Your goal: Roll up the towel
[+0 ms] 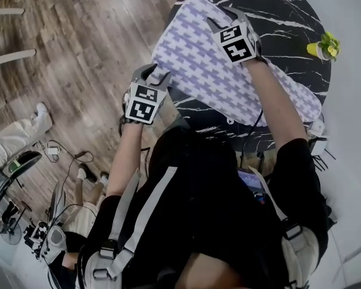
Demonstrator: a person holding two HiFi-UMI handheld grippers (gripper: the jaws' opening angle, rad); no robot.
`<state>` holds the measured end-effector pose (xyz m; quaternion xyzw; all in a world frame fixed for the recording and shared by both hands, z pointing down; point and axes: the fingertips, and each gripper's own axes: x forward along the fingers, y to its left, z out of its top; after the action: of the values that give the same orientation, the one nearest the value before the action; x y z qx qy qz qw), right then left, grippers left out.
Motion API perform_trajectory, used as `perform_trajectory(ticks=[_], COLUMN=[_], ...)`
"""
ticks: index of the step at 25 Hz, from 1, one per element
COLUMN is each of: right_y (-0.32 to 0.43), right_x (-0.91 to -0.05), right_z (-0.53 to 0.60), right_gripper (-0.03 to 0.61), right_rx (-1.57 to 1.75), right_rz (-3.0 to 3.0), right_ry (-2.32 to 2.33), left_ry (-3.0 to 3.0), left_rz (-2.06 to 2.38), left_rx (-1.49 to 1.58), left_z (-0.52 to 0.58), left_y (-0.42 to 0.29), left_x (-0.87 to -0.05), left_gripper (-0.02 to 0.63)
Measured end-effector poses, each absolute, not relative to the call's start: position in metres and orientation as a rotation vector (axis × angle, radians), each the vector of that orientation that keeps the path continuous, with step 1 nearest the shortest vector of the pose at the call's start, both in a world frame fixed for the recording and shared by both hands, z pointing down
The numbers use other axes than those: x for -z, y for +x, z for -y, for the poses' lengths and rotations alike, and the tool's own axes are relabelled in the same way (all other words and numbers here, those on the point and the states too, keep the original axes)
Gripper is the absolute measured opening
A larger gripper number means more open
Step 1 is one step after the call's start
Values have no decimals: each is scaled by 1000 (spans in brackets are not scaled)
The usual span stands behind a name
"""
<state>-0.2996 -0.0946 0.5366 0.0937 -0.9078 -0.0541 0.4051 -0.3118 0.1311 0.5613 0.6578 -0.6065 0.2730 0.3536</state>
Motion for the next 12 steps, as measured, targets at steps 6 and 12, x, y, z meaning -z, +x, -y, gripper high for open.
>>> perform_trajectory(ticks=[6,12], right_y=[-243,-165], right_x=[-535,-530], right_z=[103,116], right_gripper=[207,207], right_rx=[105,48], right_rz=[2271,2250], right_ry=[292,378], left_ry=[1781,1852], left_rz=[1521,1463], left_rx=[-758,-789], left_z=[-107,-80], left_y=[-270,-224], left_x=[-550,-546], left_gripper=[195,195])
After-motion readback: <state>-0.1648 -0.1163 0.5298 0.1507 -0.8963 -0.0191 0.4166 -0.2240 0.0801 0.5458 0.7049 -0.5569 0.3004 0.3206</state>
